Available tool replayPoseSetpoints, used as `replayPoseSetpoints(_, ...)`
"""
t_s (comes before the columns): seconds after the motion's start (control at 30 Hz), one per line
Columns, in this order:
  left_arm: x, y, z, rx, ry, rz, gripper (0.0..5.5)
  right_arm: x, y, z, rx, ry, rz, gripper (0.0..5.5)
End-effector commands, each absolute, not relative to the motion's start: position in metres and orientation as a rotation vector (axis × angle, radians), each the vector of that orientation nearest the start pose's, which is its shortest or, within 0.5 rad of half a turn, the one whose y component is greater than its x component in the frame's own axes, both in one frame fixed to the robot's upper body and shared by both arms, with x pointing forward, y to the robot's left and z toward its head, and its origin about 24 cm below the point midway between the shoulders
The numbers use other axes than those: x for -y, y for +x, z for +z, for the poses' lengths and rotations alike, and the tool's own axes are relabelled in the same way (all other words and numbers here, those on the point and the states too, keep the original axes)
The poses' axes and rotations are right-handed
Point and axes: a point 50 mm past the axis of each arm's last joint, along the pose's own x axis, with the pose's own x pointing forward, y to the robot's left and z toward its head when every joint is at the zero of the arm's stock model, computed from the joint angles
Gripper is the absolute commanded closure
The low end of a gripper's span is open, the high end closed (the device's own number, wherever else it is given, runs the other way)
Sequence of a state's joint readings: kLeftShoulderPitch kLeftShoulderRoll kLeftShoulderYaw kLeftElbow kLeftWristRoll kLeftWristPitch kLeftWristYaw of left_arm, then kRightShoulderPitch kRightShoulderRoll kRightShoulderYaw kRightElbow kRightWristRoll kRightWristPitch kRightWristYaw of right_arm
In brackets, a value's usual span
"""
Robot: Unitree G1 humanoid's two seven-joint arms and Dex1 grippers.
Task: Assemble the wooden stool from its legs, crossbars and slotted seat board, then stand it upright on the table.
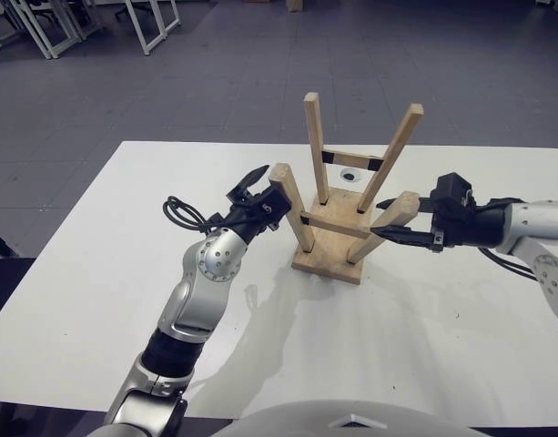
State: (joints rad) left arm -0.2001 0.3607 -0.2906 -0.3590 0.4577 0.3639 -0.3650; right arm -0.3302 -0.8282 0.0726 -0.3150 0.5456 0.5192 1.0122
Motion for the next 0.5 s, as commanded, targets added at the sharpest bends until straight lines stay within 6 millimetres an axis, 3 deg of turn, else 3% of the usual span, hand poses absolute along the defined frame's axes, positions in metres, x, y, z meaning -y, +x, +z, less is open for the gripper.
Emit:
replayPoseSetpoints(0.03, -0.123, 0.257, 0.119, 0.110, 0.800, -0.523, 2.24, 0.179, 0.255, 0.140, -0.267, -0.274, 1.225, 3.47)
replayPoseSetpoints(0.2, -0.151, 0.259, 0.109, 0.043, 0.740, -0.442, 2.24, 0.178, 0.263, 0.160, -0.123, -0.199, 1.216, 2.32)
replayPoseSetpoints(0.33, -0.158, 0.254, 0.092, -0.022, 0.715, -0.446, 2.24, 0.197, 0.265, 0.191, -0.078, -0.156, 1.191, 2.32)
replayPoseSetpoints(0.5, -0.165, 0.252, 0.080, -0.050, 0.697, -0.434, 2.24, 0.190, 0.259, 0.248, 0.047, 0.051, 1.324, 2.32)
